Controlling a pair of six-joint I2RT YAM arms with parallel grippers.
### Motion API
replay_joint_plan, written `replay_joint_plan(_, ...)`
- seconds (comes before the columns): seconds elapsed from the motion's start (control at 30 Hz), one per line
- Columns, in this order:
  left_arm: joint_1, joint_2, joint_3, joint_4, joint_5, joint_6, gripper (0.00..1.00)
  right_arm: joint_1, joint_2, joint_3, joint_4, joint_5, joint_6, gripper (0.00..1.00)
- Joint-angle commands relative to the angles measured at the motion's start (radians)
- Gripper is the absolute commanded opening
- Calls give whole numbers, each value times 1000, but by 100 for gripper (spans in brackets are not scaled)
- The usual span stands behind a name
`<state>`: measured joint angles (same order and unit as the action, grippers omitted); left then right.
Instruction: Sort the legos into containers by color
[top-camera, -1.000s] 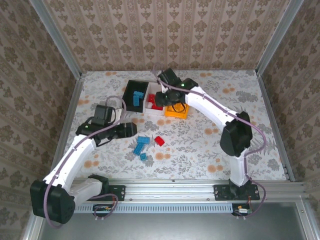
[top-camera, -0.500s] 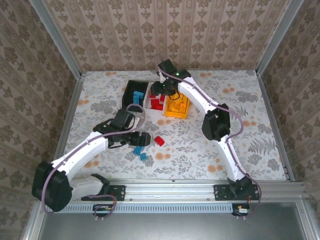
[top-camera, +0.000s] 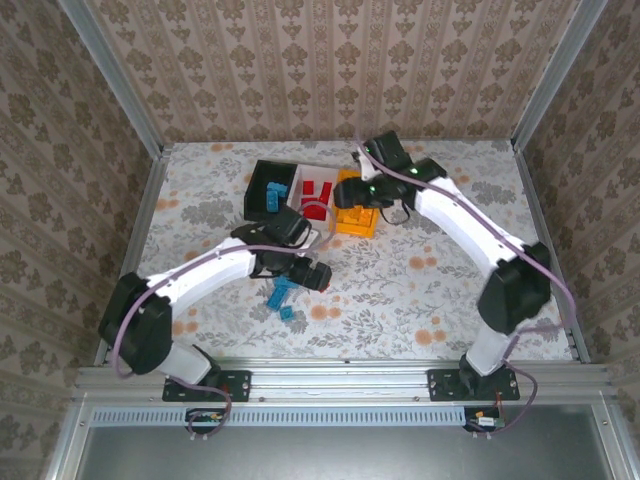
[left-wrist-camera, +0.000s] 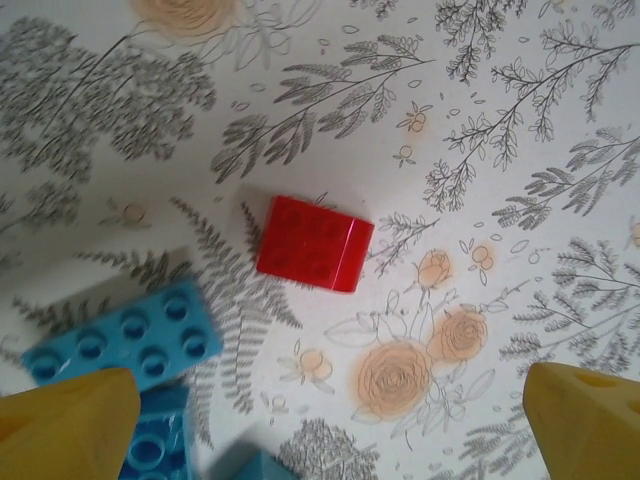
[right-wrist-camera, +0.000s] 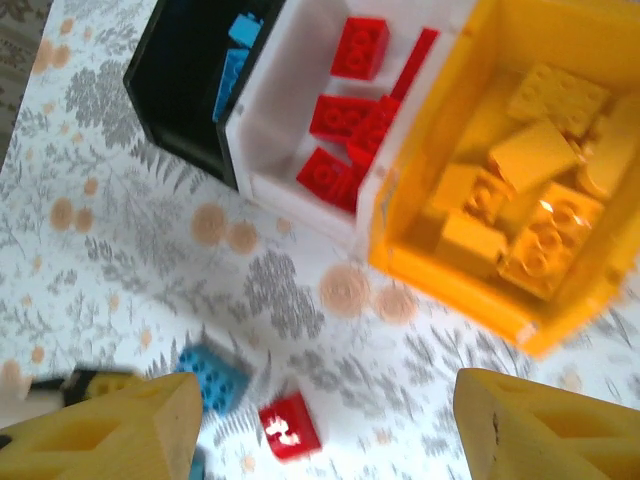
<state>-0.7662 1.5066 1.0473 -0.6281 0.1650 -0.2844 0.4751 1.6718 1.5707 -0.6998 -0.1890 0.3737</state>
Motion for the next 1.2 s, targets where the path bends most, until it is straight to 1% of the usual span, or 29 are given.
replay_joint_plan(0.0,-24,74,49,-44,-32,85,100,-16,-107,-184,50,21,15,70)
replay_joint_plan(0.13,-43,159,98,-45,-35,106,100,-28,-251,-381,73,37,41,70)
replay_joint_plan(0.2,-46,191,119,-45,-32,111,100,-37,-307,-453,85,35,55,71)
replay_joint_plan(0.3,-49,238,143,-46,-27,125,98,-45,-347,-521,94,27,70,71)
replay_joint_plan(0.37,-49,268,156,-49,-27,132,94,-49,-357,-549,107,21,75,71)
replay_joint_plan(0.53,-50,313,169,-59,-30,139,83,-50,-350,-560,124,19,84,71)
replay_joint_plan(1.0,-48,389,170,-35,-19,144,70,-52,-318,-555,137,5,82,70)
replay_joint_plan(1.17,-49,389,158,-32,-18,145,57,-53,-318,-551,134,11,81,71)
